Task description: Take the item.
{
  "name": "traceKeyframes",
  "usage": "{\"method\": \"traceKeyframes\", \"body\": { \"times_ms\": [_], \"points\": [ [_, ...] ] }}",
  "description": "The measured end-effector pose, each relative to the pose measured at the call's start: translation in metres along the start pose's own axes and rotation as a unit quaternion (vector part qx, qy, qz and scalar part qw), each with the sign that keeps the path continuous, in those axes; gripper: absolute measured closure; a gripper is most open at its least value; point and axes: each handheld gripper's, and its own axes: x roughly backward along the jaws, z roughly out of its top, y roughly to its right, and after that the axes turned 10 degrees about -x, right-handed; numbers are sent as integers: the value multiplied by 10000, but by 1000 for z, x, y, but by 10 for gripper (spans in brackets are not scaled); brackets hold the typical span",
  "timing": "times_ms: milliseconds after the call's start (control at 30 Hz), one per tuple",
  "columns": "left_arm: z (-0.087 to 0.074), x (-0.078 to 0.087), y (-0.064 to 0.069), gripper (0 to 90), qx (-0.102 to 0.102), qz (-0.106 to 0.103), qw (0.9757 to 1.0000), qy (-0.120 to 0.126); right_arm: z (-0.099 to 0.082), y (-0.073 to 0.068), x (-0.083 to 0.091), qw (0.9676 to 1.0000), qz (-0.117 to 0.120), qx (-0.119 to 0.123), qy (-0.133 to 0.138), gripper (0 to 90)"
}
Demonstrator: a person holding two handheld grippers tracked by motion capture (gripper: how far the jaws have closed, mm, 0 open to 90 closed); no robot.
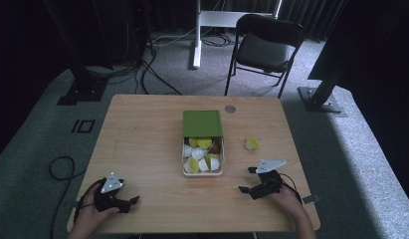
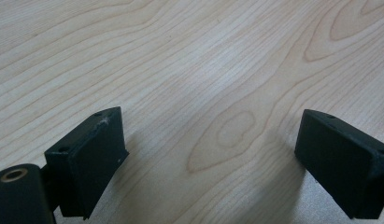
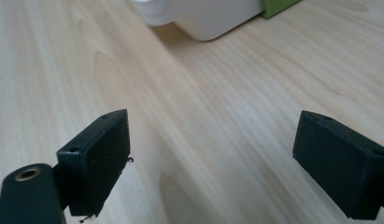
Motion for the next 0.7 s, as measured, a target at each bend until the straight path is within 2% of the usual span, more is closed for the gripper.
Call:
{"method": "traceKeyframes", "body": {
  "times_ms": [167,233,267,333,400,533,700],
  "points": [
    [0,0,0,96,1,0,10000,-1,-9,-5,3,9999,93,119,-35,111],
    [0,0,0,96,0,0,10000,0,-13,-6,3,9993,189,294,-135,111],
    [0,0,0,96,0,0,10000,0,-13,-6,3,9993,189,294,-135,111],
    [0,0,0,96,0,0,10000,-1,-17,-8,1,9980,339,431,-326,111],
    [0,0,0,96,-1,0,10000,-1,-19,-9,1,9972,375,459,-447,111],
    [0,0,0,96,0,0,10000,-1,-22,-12,3,9975,193,589,-350,110],
    [0,0,0,96,-1,0,10000,-1,-27,-9,3,9977,161,522,-404,110]
  ]
}}
